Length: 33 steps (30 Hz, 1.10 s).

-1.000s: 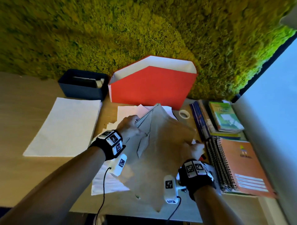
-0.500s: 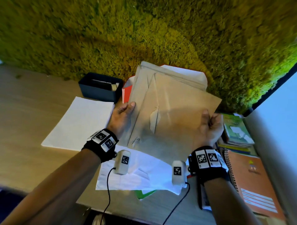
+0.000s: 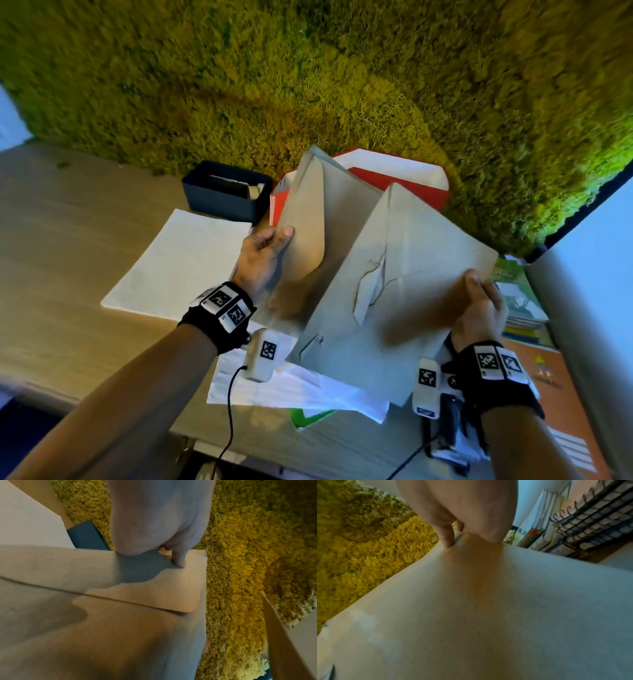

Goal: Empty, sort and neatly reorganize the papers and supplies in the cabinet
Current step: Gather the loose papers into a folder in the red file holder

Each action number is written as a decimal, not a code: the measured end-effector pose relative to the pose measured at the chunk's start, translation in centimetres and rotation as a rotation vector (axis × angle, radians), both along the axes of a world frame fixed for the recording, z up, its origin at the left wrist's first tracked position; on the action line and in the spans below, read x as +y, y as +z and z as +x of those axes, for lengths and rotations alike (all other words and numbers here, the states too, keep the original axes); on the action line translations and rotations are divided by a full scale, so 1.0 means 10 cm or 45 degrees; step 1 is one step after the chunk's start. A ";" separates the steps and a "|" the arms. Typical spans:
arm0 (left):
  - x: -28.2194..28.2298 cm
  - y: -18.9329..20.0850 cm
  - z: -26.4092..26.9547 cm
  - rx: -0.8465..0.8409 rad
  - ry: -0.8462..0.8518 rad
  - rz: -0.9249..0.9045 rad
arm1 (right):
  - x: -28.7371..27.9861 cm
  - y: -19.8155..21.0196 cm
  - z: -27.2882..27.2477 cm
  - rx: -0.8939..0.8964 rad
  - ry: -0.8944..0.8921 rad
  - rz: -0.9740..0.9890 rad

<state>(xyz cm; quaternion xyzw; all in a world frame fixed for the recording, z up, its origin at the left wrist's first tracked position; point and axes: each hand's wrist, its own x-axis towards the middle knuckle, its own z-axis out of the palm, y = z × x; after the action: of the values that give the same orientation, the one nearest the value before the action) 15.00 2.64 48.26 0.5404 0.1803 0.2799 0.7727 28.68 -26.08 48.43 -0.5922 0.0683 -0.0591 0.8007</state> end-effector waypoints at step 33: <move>-0.08 0.08 0.03 -0.019 0.115 -0.099 | 0.71 0.19 0.05 -0.430 -0.076 -0.265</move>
<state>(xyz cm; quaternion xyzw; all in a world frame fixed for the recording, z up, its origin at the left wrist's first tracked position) 15.31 1.80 49.08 0.4992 0.2094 0.3112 0.7811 29.15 -19.03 50.33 -0.6510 -0.0558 -0.1881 0.7333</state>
